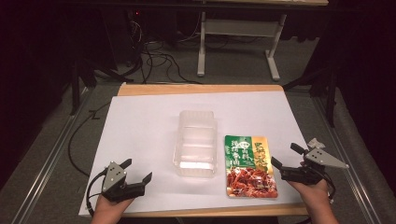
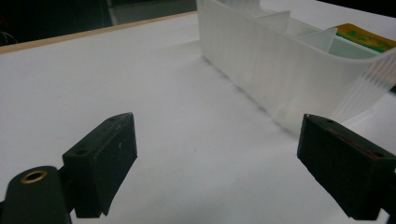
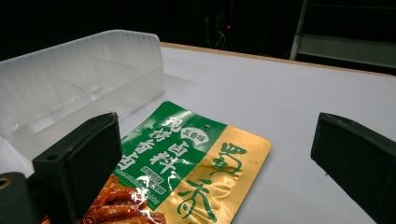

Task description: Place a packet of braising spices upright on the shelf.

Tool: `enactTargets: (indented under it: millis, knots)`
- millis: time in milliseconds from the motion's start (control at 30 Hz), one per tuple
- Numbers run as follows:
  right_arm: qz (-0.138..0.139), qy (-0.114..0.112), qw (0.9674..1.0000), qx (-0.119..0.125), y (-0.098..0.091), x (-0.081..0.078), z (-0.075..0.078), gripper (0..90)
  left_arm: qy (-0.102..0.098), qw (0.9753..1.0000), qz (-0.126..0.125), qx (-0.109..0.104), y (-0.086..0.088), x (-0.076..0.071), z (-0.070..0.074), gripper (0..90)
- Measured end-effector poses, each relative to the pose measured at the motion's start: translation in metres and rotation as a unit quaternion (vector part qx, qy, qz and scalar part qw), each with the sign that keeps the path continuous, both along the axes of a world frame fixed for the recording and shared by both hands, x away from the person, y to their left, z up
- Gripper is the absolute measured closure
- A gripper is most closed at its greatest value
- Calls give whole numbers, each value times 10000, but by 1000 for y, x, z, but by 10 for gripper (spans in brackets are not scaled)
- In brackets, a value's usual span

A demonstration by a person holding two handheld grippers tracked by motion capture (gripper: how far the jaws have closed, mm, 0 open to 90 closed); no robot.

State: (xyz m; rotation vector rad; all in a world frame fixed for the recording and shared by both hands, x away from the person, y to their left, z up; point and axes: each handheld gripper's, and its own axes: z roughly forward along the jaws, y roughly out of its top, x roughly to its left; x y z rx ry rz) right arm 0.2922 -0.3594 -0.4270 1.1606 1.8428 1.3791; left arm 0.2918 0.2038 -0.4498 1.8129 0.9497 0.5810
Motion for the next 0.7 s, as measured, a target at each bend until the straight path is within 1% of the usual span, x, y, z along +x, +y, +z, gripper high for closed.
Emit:
enactTargets:
  millis: [33, 67, 133, 300, 367, 467, 567, 600, 700]
  knots:
    - [16, -10, 10000, 5, 0, 0, 0, 16, 31, 10000, 21, -10, 0, 1, -1, 120]
    - [28, -18, 10000, -15, 0, 1, 0, 14, 62, 10000, 21, 25, 0, 2, -2, 119]
    - [46, 55, 10000, -35, -1, 1, 0, 12, 108, 9999, 24, 71, 0, 4, -4, 116]
    - [47, 115, 9999, -35, 0, 4, -2, 9, 99, 9999, 23, 89, 1, 1, -3, 114]
    - [86, 151, 9998, -87, 1, 5, -4, 9, 107, 9999, 23, 95, 1, 1, -4, 114]
    - [167, 179, 9997, -68, 3, 8, -7, 21, 148, 9999, 41, 73, 2, 2, -5, 114]
    - [148, 223, 9996, -60, 4, 11, -7, 22, 143, 9999, 70, 59, 3, 3, -5, 111]
    - [150, 199, 9996, -94, 4, 12, -7, 22, 136, 9999, 80, 49, 3, 3, -4, 108]
    - [133, 222, 9996, -58, 5, 15, -6, 22, 125, 9999, 102, 23, 4, 3, -4, 103]
